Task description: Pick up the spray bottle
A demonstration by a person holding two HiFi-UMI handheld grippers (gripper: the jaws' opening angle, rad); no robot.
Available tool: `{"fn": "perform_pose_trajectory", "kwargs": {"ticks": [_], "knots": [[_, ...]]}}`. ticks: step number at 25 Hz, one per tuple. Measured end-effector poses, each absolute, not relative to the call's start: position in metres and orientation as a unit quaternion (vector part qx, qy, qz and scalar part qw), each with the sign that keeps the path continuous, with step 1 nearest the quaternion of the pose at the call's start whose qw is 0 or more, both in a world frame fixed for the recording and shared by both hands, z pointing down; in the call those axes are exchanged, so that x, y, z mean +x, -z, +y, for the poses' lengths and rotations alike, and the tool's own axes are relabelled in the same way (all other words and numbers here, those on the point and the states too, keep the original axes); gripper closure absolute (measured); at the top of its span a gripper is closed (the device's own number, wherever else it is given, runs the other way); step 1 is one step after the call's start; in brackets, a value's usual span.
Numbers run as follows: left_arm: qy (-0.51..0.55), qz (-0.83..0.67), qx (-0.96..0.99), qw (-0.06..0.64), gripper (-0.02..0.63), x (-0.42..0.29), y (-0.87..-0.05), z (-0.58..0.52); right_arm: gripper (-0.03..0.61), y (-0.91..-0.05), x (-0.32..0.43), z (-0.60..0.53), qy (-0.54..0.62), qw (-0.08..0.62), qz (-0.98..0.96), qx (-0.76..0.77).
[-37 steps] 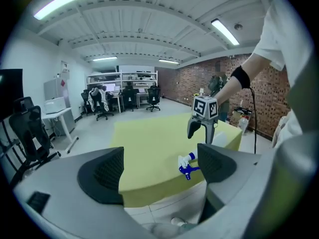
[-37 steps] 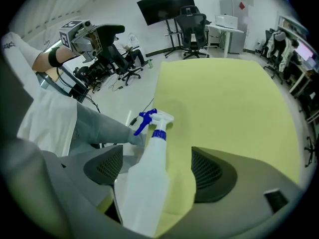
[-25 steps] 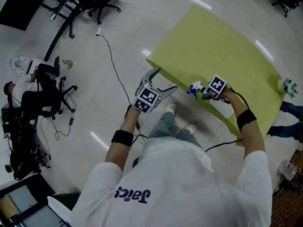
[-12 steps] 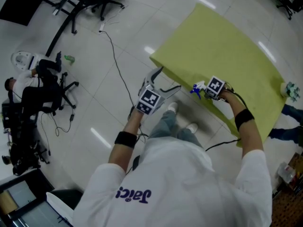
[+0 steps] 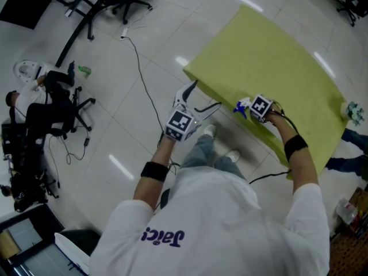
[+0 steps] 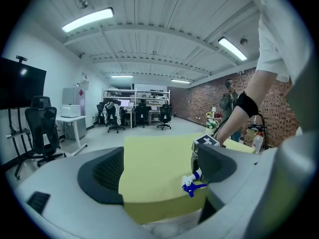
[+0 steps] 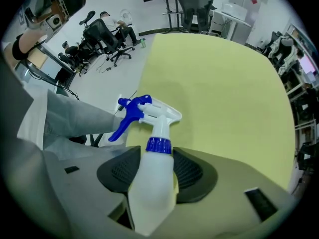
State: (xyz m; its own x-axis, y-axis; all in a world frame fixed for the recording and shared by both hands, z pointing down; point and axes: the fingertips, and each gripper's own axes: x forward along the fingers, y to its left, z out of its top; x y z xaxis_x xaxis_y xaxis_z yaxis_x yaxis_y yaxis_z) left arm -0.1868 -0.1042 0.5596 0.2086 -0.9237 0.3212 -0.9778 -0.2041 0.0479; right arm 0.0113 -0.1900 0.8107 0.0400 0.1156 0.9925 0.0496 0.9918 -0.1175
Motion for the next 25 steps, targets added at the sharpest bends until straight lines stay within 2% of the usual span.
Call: {"fn": "perform_pose_trajectory", "kwargs": {"ticks": [7, 12, 15, 25], "knots": [[-0.1, -0.625, 0.766, 0.111, 0.14, -0.188, -0.549, -0.105, 0.368, -0.799, 0.007, -0.207, -0.018, 0.704, -0.709, -0.02], [-0.093, -0.626, 0.768, 0.097, 0.14, -0.189, -0.537, -0.11, 0.37, -0.775, -0.017, -0.219, -0.035, 0.649, -0.76, -0.006], [-0.092, -0.626, 0.769, 0.089, 0.141, -0.188, -0.531, -0.112, 0.371, -0.756, -0.045, -0.217, -0.055, 0.588, -0.807, -0.016], [-0.075, -0.618, 0.778, 0.082, 0.141, -0.183, -0.518, -0.122, 0.374, -0.698, -0.066, -0.245, -0.068, 0.498, -0.863, 0.054]]}}
